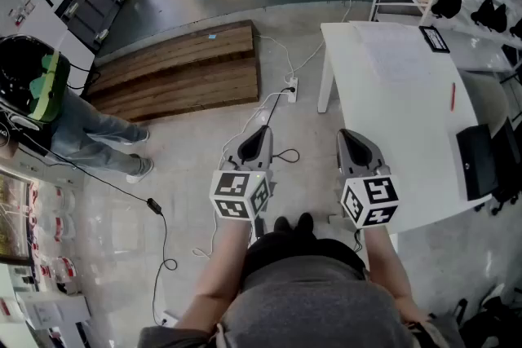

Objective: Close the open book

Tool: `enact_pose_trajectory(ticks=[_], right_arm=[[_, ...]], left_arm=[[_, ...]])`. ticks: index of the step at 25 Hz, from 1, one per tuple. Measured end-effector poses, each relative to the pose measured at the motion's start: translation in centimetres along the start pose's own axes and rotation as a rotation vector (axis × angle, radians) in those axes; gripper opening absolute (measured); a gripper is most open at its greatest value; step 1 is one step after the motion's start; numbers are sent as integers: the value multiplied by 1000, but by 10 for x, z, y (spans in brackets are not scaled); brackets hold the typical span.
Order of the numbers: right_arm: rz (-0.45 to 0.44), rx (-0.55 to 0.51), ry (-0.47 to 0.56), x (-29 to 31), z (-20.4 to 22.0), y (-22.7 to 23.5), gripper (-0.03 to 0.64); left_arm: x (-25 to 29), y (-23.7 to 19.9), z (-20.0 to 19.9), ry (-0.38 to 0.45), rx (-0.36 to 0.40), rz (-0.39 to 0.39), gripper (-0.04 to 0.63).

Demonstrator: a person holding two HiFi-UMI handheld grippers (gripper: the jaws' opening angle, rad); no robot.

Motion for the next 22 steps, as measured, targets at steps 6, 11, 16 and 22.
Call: enact_pose_trajectory(ticks=[6,11,16,22], right_arm=[[-17,12,6,3,1,4,3],[-39,28,-6,6,3,8,3],[-37,37,-8,9,3,13,3],[-50,41,0,19,-1,11,3]], left_arm=[[6,3,-1,4,5,-3,8],[9,3,-2,15,-14,-13,7],[9,5,5,7,-24,-23,6],[16,0,4,-6,-6,-25,6]])
Point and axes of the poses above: the fingertips, and each gripper's own axes: x forward along the fingers, y to its right, z out of its underside, the point moved 7 cm from there along -x, backward along the fingers, and after that the axes turned 6 degrees about z, right-handed, at the moved point
